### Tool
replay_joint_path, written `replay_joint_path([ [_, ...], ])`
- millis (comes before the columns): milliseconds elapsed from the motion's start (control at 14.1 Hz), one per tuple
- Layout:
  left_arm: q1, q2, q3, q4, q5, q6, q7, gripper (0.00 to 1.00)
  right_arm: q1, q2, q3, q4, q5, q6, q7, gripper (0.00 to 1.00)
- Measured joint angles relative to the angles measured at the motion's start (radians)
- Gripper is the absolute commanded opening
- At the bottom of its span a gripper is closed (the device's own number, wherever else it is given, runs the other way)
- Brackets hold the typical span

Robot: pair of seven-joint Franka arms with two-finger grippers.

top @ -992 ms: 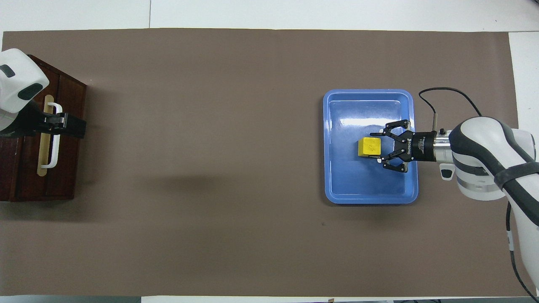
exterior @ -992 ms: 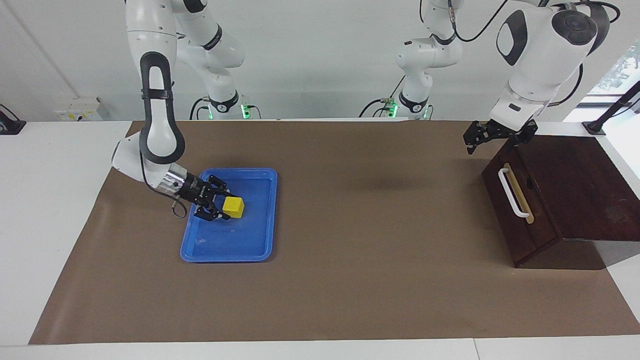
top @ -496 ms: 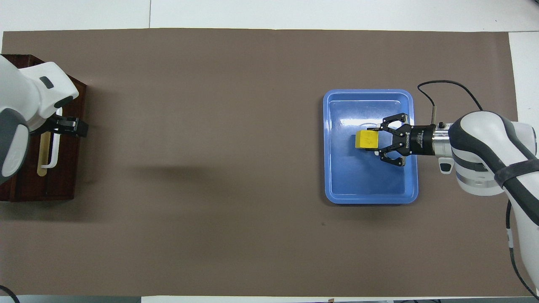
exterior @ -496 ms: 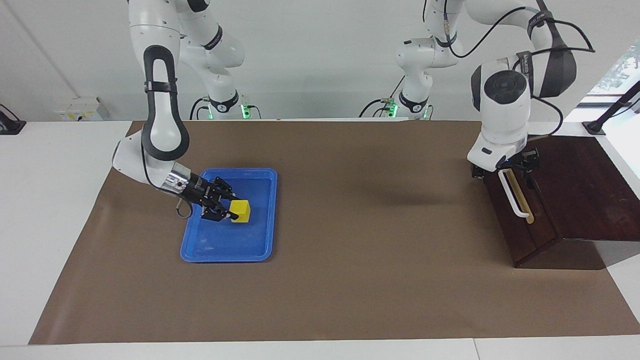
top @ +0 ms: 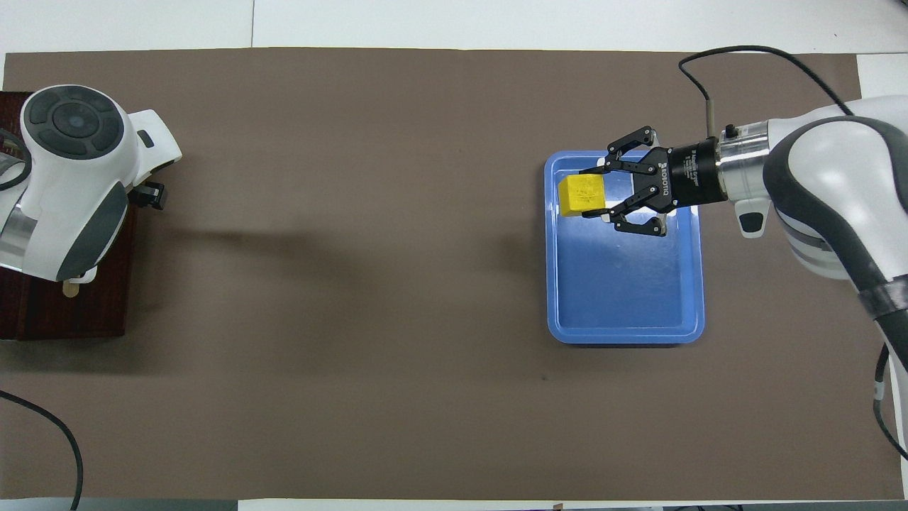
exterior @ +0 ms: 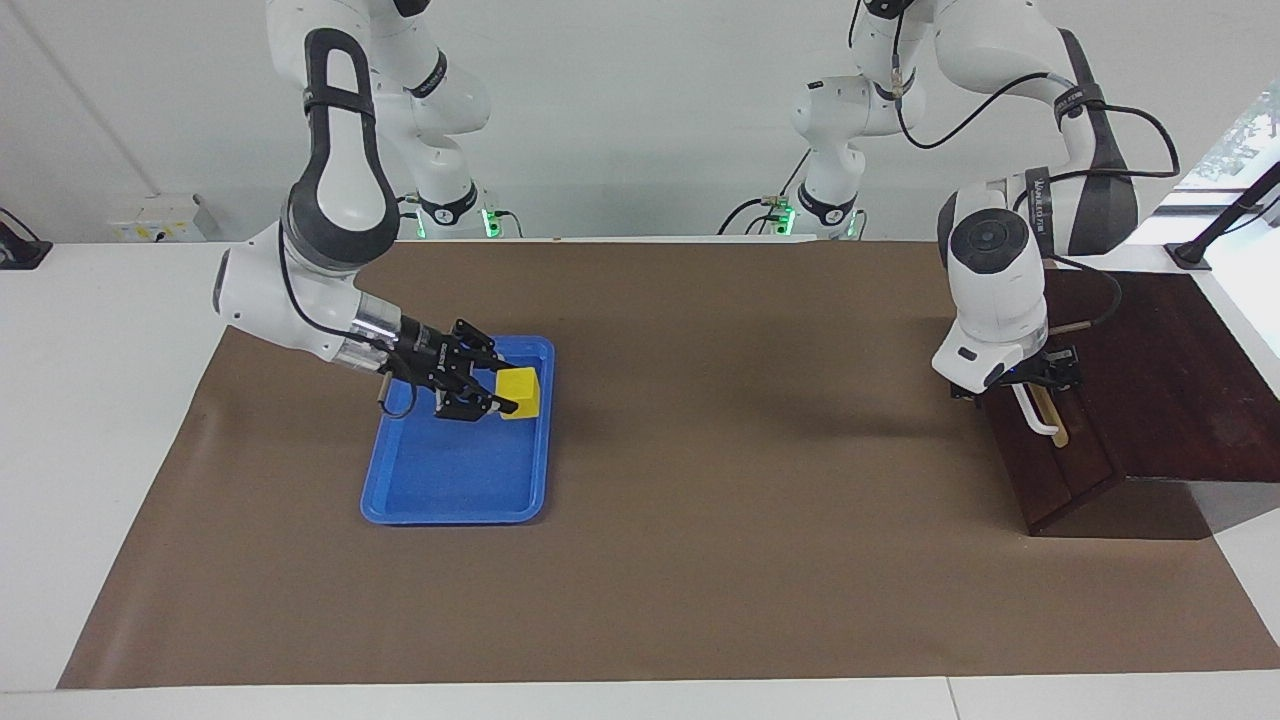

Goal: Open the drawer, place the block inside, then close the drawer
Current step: 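Lift the block with the right gripper while the left gripper pulls the drawer open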

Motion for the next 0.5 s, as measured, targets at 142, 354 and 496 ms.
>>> replay_joint_path([
  [142, 0.011, 0.015, 0.001, -0.005, 0.011, 0.006, 0.000, 1.00, -0.002, -0.006, -0.002, 0.070, -0.023, -0.090, 0.043, 0.00],
  [354, 0.025, 0.020, 0.002, -0.038, 0.012, 0.036, -0.014, 1.00, -0.002, -0.014, -0.003, 0.128, -0.027, -0.165, 0.077, 0.00],
  [496, 0.030, 0.020, 0.002, -0.061, 0.013, 0.047, -0.032, 1.00, -0.002, -0.019, -0.003, 0.136, -0.027, -0.191, 0.080, 0.00],
])
